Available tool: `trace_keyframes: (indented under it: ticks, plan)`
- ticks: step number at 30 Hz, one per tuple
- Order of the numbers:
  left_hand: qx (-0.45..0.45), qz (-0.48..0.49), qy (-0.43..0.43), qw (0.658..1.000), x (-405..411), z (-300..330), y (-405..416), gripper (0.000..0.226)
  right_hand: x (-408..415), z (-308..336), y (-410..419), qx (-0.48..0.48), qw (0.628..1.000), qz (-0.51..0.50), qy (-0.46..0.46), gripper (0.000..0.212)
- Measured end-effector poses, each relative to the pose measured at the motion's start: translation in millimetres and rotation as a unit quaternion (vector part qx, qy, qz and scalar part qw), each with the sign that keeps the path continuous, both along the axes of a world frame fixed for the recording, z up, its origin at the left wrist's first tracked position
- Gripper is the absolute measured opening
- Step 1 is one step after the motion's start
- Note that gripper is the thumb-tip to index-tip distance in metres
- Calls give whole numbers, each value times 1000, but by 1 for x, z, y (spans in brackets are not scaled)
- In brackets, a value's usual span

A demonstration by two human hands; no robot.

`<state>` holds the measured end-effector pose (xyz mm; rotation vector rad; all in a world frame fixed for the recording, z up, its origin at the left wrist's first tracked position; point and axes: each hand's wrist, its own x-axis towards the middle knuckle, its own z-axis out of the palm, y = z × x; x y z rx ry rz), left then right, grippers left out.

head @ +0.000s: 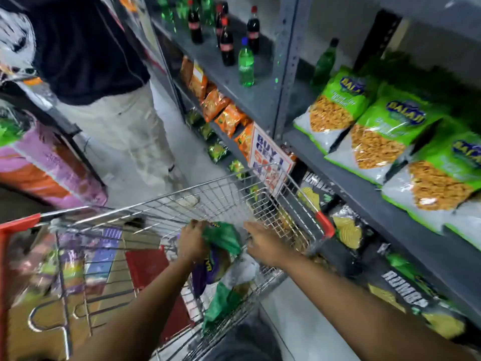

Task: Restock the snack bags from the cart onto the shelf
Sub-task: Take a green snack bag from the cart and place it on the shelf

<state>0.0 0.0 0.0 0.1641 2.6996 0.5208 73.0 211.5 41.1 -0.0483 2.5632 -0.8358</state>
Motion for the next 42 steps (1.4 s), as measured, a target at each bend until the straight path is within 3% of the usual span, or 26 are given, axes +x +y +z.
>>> trace_keyframes:
  ticks: [2, 4, 8, 11, 14, 16, 18, 20, 21, 22, 23, 25, 27, 31, 33, 35, 39, 42]
  plan:
    - [-124, -82, 2, 989, -13, -9, -6, 65, -7, -17, -14, 18, 999, 41, -3, 77]
    - [-160, -136, 7, 978, -25, -12, -9, 65, -7, -31, -29, 65, 995, 70, -20, 77]
    - [-142, -175, 37, 974, -48, -24, -6, 39, -16, -55, -52, 147, 986, 79, -15, 63]
    - [-78, -176, 23, 981, -53, -28, 0, 34, -23, -57, -51, 203, 977, 63, 3, 32]
    - [-58, -188, 91, 976, -56, -26, 3, 34, -35, -40, -37, 193, 980, 34, 38, 20]
    - [28, -136, 150, 979, -63, -17, 2, 33, -47, -19, -27, 160, 985, 9, 70, 18]
    - [198, -37, 183, 962, -64, 3, 3, 48, -57, 13, -21, 134, 985, 0, 110, 18]
    - [390, 84, 98, 912, -64, 27, 3, 83, -61, 53, -15, 109, 980, -11, 167, 18]
    - [485, 138, 25, 863, -62, 39, 4, 87, -61, 76, -11, 92, 977, -19, 190, 19]
    - [527, 162, -35, 833, -61, 49, 5, 75, -60, 101, -5, 73, 975, -29, 210, 21]
    - [555, 164, -88, 811, -60, 60, 5, 57, -59, 126, 2, 55, 971, -40, 229, 23]
    - [521, 89, -162, 833, -58, 90, 15, 34, -54, 182, 19, 17, 959, -76, 274, 27]
    - [514, -5, -194, 836, -58, 120, 31, 29, -44, 244, 40, -48, 928, -119, 349, 27]
    - [558, -133, -135, 808, -56, 214, 90, 82, -13, 358, 78, -210, 841, -156, 474, 11]
    - [580, -181, -87, 789, -45, 266, 125, 88, 8, 398, 96, -272, 792, -171, 519, 20]
    - [612, -206, -63, 761, -30, 308, 161, 95, 36, 418, 115, -303, 762, -194, 539, 44]
    - [653, -270, -54, 706, 14, 380, 240, 94, 121, 412, 150, -231, 776, -295, 507, 95]
    - [663, -328, -63, 670, 53, 420, 301, 79, 177, 407, 174, -165, 762, -351, 518, 95]
